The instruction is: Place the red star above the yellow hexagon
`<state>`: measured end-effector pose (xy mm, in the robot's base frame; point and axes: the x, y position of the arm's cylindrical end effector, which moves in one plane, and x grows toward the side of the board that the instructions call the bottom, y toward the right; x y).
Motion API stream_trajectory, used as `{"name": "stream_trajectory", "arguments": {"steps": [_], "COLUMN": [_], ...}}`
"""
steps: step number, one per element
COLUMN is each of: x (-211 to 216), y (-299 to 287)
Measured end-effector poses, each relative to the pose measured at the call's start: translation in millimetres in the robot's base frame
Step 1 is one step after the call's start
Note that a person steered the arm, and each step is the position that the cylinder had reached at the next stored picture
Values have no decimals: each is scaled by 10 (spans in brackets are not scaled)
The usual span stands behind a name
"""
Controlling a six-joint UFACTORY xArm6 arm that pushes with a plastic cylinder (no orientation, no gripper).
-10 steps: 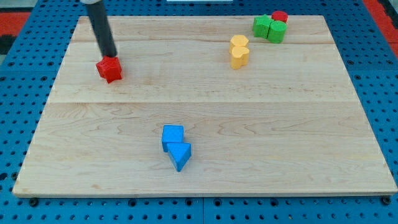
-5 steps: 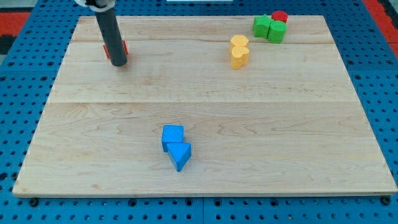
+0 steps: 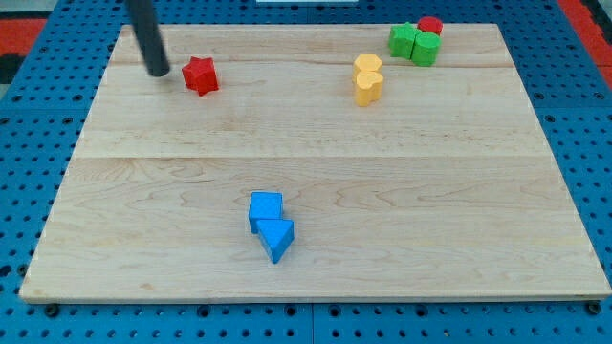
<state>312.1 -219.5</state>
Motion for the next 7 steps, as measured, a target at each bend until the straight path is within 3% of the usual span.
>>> {"name": "stream_trajectory", "arguments": {"steps": [1, 2, 3, 4, 7], "x": [189, -136, -544, -707, -793], "y": [416, 961, 1132, 496, 2545]}}
